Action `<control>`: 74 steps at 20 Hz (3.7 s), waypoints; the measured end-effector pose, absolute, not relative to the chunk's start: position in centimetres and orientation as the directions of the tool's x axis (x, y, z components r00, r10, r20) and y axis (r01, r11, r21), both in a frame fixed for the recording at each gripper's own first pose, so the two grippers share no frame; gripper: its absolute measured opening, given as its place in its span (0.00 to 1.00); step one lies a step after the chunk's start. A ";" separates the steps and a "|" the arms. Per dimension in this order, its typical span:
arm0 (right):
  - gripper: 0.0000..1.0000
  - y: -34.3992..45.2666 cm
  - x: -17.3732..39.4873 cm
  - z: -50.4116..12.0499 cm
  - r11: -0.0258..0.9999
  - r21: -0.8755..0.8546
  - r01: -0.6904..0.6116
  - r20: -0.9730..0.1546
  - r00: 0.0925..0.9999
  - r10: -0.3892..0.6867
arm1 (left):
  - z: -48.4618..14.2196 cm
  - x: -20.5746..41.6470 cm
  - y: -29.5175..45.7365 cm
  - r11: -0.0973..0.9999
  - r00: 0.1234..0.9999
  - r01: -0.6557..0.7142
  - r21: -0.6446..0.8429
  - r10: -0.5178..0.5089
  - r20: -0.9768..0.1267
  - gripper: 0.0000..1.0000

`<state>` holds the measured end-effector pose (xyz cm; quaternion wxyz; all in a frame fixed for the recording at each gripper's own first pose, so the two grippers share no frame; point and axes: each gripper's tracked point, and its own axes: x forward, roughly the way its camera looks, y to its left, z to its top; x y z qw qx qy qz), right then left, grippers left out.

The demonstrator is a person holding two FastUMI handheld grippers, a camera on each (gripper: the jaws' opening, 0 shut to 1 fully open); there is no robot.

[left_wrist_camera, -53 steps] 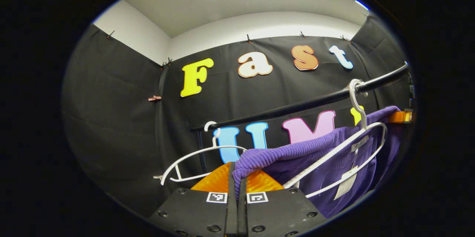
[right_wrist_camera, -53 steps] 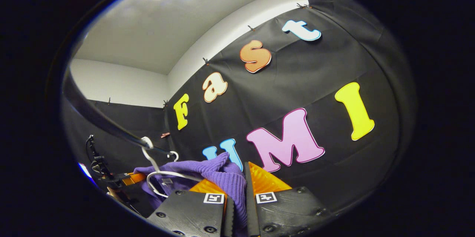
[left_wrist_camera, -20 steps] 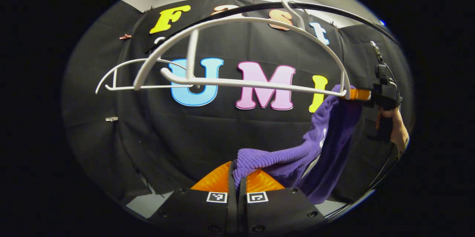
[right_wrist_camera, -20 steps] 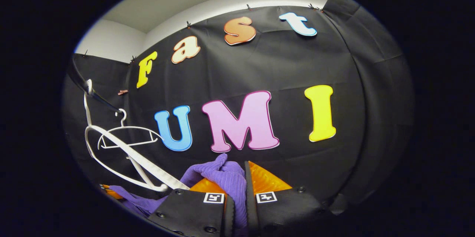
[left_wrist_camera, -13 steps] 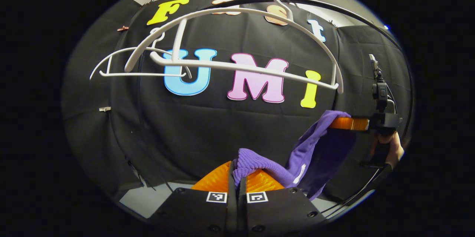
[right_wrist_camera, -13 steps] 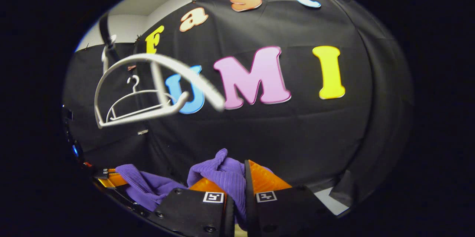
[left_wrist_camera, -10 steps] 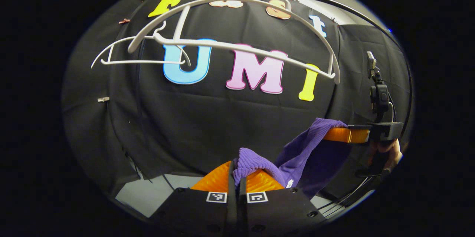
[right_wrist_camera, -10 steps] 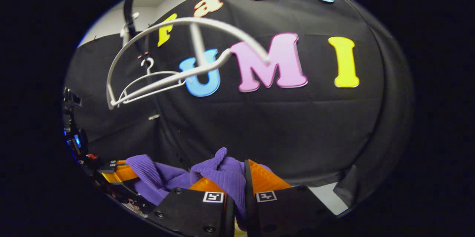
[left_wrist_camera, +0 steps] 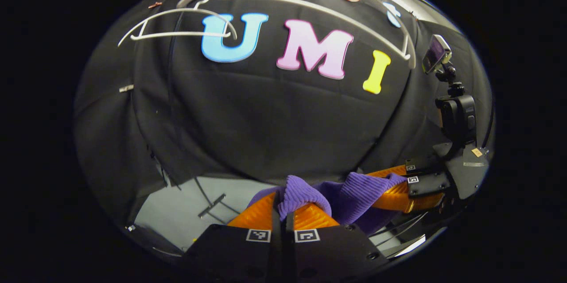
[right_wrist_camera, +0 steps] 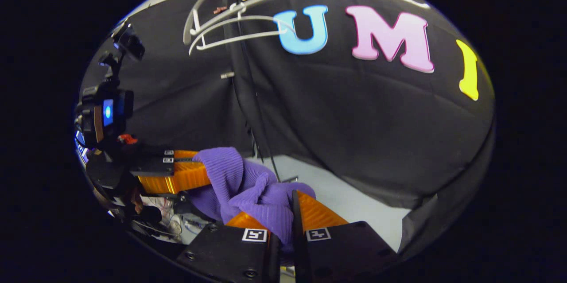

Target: Grasp the clothes on the hanger with both hands and then place them into the laundry hamper below.

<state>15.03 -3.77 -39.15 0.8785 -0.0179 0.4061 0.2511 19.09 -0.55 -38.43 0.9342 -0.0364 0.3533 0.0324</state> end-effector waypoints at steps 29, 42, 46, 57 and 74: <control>0.17 -4.4 8.9 -51.0 0.939 0.176 -0.295 -0.926 0.275 0.260 | -44.4 16.2 -4.0 0.916 0.320 -0.355 -0.185 -0.067 -0.945 0.05; 0.99 -6.5 10.2 -50.3 0.955 0.137 -0.264 -0.919 0.326 0.223 | -43.7 16.7 -2.6 0.929 0.328 -0.344 -0.134 -0.015 -0.945 0.96; 0.99 -6.3 10.4 -49.4 0.953 0.152 -0.263 -0.910 0.338 0.239 | -43.1 16.7 -2.8 0.923 0.349 -0.353 -0.152 -0.021 -0.937 0.95; 0.99 -3.1 10.5 -42.9 0.965 0.192 -0.180 -0.825 0.503 0.258 | -36.5 16.0 -1.9 0.945 0.532 -0.244 -0.220 -0.059 -0.844 0.95; 0.98 5.4 5.1 -10.1 0.990 0.125 -0.065 -0.078 0.994 0.075 | -5.1 8.7 3.1 0.986 0.970 0.164 0.017 -0.158 -0.186 0.92</control>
